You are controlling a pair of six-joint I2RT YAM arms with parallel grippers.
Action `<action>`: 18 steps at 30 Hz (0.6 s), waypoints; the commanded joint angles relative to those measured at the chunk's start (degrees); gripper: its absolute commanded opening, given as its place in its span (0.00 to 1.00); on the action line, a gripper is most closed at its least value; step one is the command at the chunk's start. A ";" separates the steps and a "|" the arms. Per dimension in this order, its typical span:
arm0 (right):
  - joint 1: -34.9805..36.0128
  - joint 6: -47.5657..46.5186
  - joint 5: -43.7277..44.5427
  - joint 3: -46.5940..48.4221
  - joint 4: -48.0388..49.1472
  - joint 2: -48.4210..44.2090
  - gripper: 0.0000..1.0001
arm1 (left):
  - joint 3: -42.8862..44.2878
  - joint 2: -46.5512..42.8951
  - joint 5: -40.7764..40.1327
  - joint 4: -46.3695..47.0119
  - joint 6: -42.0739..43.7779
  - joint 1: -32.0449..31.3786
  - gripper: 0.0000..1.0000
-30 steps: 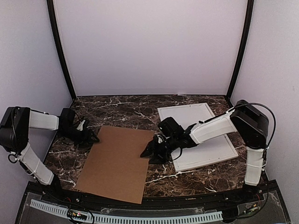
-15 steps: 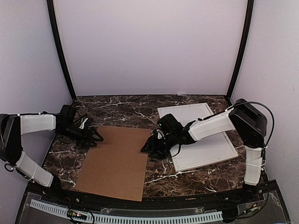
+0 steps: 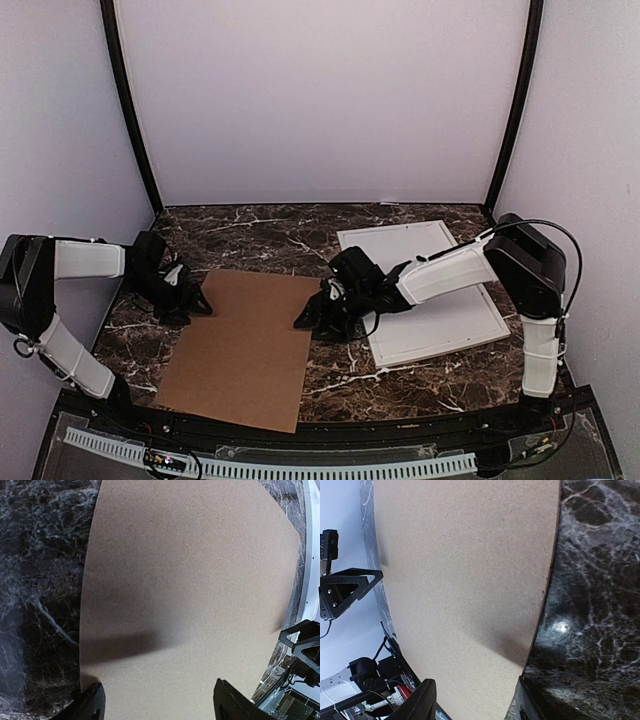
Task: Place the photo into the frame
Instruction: Pick up the backboard from the center of the board.
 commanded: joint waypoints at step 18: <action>-1.20 2.00 1.00 -2.66 11.54 -5.09 0.46 | -5.49 -2.18 6.89 6.15 -6.14 -0.37 0.68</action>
